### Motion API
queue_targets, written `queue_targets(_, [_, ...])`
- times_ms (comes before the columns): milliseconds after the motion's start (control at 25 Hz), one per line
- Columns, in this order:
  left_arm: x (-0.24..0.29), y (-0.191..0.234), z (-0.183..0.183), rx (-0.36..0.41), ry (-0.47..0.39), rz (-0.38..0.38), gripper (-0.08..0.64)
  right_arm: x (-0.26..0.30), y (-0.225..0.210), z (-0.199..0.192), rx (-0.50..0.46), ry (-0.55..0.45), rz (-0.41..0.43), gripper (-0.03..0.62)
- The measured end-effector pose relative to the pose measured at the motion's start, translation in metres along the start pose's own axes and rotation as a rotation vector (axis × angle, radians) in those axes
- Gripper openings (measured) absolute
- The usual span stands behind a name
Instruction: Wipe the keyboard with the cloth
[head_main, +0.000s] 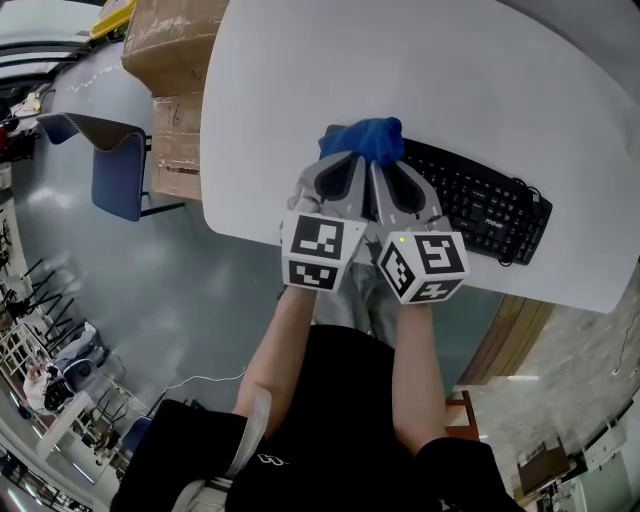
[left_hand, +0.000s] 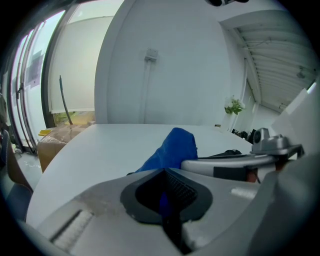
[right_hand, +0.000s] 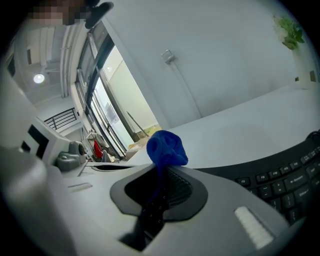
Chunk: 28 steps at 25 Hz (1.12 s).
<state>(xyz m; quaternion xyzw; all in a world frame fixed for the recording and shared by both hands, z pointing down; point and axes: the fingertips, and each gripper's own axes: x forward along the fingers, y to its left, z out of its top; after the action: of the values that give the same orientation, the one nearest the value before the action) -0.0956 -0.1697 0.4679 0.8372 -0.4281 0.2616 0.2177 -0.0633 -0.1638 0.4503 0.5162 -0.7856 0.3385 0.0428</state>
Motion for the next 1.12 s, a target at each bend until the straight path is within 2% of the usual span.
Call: queue_targets(1120, [0.028, -0.08, -0.001, 0.066, 0.029, -0.067, -0.002, -0.057, -0.062, -0.002, 0.007, -0.016, -0.09, 0.04])
